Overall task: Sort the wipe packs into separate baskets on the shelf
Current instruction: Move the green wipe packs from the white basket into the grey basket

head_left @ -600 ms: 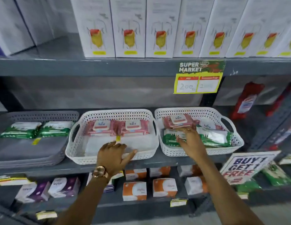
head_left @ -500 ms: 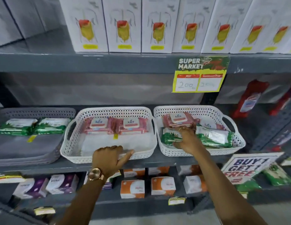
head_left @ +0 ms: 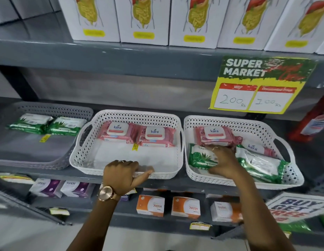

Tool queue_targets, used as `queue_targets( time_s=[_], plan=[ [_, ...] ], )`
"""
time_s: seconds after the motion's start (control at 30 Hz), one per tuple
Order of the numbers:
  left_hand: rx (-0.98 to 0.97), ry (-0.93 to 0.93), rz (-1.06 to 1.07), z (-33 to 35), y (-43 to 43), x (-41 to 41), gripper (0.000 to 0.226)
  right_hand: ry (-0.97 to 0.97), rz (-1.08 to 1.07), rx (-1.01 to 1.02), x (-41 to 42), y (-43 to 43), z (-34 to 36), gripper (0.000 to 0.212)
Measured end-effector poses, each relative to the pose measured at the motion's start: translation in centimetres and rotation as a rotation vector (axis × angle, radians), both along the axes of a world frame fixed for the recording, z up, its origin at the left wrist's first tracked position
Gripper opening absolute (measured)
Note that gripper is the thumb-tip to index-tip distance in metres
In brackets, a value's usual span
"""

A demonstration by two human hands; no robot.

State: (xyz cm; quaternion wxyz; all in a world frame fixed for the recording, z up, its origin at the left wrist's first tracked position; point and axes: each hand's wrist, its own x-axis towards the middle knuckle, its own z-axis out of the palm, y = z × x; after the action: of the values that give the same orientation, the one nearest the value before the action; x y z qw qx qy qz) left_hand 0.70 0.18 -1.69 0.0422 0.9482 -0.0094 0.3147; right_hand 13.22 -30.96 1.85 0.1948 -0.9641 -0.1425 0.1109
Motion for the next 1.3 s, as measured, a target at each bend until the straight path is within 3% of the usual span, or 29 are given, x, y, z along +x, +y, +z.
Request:
queue_targets(
  time_s=[0.17, 0.27, 0.4, 0.5, 0.63, 0.9, 1.13, 1.23, 1.3],
  plan=[
    [0.025, -0.005, -0.126, 0.6, 0.7, -0.6, 0.062, -0.199, -0.11, 0.042, -1.6, 0.3, 1.6, 0.093],
    [0.01, -0.037, -0.213, 1.0, 2.5, -1.6, 0.054, -0.347, -0.215, 0.2, -2.5, 1.0, 3.3, 0.087],
    [0.054, -0.065, -0.135, 2.1, 8.4, -4.5, 0.033, -0.558, -0.3, 0.351, -3.6, 4.4, 6.4, 0.089],
    [0.042, -0.038, -0.045, 3.0, 14.4, -7.0, 0.031, -0.548, -0.258, 0.482, -5.3, 10.0, 8.5, 0.087],
    [-0.011, 0.014, 0.143, 3.7, 23.4, -10.3, 0.036, -0.443, -0.019, 0.598, -8.1, 21.2, 9.3, 0.086],
    [-0.001, 0.131, 0.185, 2.0, 32.7, -11.2, 0.042, -0.363, 0.265, 0.381, -10.0, 42.4, 6.9, 0.095],
    [0.042, 0.019, 0.184, 0.0, 34.7, -10.6, 0.044, -0.428, 0.333, -0.071, -8.8, 50.2, 2.2, 0.094],
    [0.043, -0.025, 0.184, -0.5, 34.9, -10.3, 0.045, -0.315, 0.337, -0.077, -8.7, 50.3, 1.3, 0.104],
    [0.044, -0.053, 0.181, -0.8, 34.7, -10.2, 0.046, -0.267, 0.301, 0.061, -8.7, 49.5, 1.5, 0.102]
  ],
)
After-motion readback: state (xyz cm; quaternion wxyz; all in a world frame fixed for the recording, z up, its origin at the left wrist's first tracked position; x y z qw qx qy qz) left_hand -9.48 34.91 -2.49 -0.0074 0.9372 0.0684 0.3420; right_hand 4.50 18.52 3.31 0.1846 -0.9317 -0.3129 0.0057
